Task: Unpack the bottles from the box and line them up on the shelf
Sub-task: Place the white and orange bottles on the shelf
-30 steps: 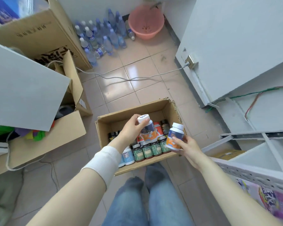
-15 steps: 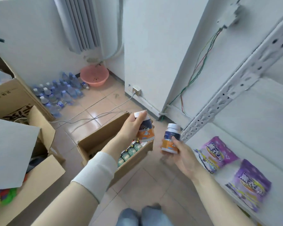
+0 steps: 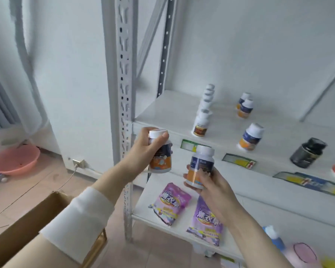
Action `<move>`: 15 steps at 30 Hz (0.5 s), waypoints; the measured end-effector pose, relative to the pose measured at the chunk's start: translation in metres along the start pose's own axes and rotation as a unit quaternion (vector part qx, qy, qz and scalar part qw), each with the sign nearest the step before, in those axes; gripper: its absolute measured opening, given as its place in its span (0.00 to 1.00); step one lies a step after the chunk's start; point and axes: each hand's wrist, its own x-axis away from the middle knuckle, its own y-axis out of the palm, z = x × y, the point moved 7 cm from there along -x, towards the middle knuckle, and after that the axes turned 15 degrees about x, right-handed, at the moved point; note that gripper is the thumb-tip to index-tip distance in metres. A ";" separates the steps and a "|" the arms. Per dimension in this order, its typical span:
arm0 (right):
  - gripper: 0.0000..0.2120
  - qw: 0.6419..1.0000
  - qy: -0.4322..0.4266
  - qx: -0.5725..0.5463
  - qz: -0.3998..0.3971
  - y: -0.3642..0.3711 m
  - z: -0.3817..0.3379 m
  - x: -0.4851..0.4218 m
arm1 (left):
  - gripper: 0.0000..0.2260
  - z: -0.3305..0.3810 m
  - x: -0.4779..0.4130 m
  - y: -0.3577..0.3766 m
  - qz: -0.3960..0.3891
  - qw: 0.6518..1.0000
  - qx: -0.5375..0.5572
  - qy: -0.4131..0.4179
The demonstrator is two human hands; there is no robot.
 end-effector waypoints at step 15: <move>0.10 0.975 -0.127 0.091 0.158 -0.250 -0.130 -0.048 | 0.17 0.030 -0.162 0.259 -0.125 0.977 -0.158 0.074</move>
